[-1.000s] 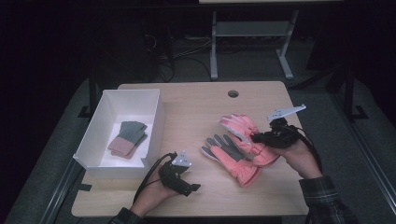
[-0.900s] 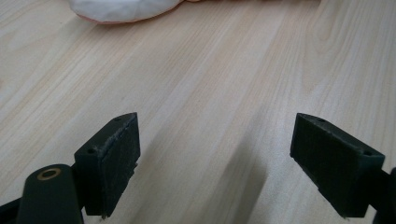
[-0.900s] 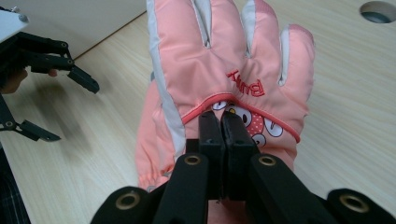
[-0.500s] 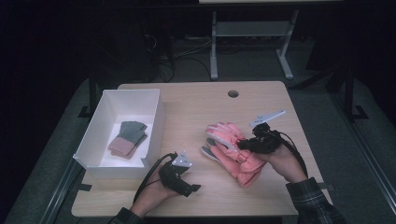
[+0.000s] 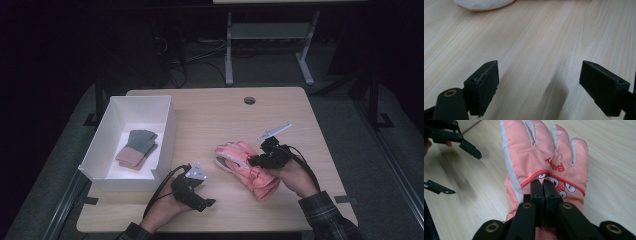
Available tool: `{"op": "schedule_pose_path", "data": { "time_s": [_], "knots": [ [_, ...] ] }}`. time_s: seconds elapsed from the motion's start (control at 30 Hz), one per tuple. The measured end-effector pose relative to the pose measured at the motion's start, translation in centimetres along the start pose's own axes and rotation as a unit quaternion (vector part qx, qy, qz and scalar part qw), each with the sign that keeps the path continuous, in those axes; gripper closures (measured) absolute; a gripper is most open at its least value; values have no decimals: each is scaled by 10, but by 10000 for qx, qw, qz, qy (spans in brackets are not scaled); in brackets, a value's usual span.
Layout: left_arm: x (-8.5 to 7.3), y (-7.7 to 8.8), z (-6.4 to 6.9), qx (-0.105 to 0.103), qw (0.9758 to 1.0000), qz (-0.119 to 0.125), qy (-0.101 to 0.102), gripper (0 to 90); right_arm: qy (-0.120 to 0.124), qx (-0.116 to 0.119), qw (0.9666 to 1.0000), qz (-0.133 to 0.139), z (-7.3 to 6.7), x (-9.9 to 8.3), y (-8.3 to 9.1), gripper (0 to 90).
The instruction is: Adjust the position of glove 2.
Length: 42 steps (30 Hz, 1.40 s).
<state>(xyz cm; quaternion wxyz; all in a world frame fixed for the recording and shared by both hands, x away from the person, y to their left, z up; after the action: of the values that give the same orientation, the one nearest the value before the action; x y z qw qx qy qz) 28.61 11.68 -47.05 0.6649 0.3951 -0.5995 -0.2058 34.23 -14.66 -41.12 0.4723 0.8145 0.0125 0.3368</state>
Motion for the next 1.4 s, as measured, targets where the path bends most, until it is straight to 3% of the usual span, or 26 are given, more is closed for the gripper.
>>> {"op": "schedule_pose_path", "data": {
  "time_s": [0.13,0.27,0.4,0.5,0.6,0.67,0.87,1.03,1.23,1.4],
  "knots": [
    [0,0,1,11,10000,5,23,156,105,-93,9996,-248,-4,-4,-12,878],
    [0,0,1,17,10000,5,20,156,197,-230,9992,-278,-6,-5,-15,870],
    [0,1,0,22,10000,66,53,201,81,44,9999,-52,-2,-4,-5,750],
    [0,2,0,59,9998,145,123,234,76,89,9999,126,0,-2,4,680],
    [1,3,1,51,9997,186,124,272,103,107,9995,263,1,-1,9,662],
    [0,5,1,12,9998,150,116,367,63,192,9987,459,5,0,19,648],
    [4,8,1,-12,9996,233,169,643,36,241,9970,737,18,-3,36,804],
    [8,13,-1,-81,9994,209,269,886,-18,77,9965,832,39,-12,44,889],
    [15,8,1,-95,9994,176,273,897,-47,-392,9960,800,63,-31,49,900],
    [28,0,-5,-144,9998,91,86,897,-119,-494,9967,634,83,-54,38,900]
  ]
}}
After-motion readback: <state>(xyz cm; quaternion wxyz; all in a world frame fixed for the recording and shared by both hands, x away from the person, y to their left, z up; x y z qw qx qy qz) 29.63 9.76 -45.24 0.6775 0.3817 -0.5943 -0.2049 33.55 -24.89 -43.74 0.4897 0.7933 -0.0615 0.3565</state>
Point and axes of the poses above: each handheld gripper's, and its own axes: y roughly backward along the jaws, x roughly out of its top, z roughly to its right, the point moved 2 cm from there along -y, roughly forward along the jaws, and after that the axes turned 13 degrees about -y, right-handed, at the moved point
